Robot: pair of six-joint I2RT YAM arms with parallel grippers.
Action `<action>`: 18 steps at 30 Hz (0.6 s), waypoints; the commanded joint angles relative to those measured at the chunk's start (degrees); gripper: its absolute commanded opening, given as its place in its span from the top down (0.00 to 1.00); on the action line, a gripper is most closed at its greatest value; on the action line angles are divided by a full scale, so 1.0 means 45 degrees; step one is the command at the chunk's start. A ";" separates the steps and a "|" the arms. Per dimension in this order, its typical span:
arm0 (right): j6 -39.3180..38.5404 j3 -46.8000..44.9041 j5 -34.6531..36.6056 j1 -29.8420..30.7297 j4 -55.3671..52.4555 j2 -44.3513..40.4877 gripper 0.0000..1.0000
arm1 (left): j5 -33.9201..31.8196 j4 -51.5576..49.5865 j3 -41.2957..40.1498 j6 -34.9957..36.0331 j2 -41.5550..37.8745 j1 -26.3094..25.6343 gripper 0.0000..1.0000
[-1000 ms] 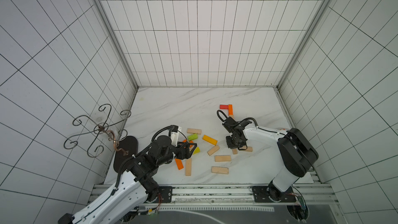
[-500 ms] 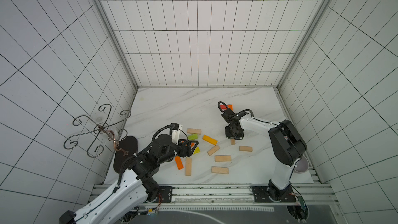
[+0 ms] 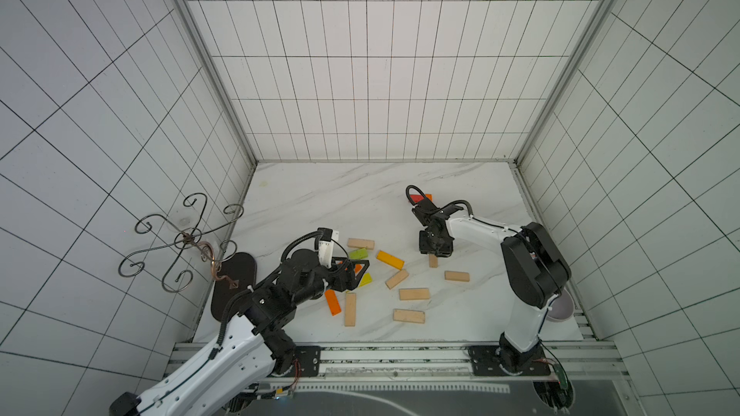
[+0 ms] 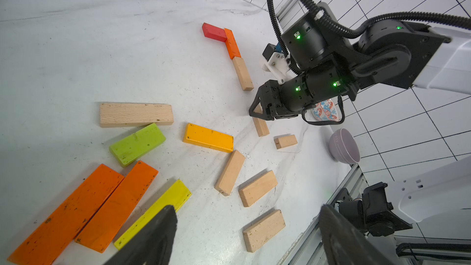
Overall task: Assemble a giraffe with building blocks
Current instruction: Assemble the building block at the center of the board.
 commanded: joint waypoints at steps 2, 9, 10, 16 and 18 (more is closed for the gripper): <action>0.0216 -0.0646 -0.0121 0.0056 -0.0413 -0.0591 0.54 | 0.0249 0.0687 0.0078 0.0136 0.0378 0.0037 0.12; 0.0197 -0.1033 -0.0377 0.0129 -0.0142 -0.0537 0.57 | 0.0511 0.1151 0.0101 0.0218 0.1115 0.0035 0.13; 0.0187 -0.1022 -0.0396 0.0133 -0.0126 -0.0486 0.57 | 0.0559 0.1188 0.0124 0.0208 0.1186 0.0053 0.12; 0.0048 -0.1027 -0.0360 0.0134 0.0095 -0.0047 0.60 | 0.0591 0.1330 0.0225 0.0286 0.1517 0.0035 0.13; 0.0022 -0.0972 -0.0411 0.0114 0.0153 0.0168 0.62 | 0.0564 0.1350 0.0285 0.0331 0.1615 0.0051 0.12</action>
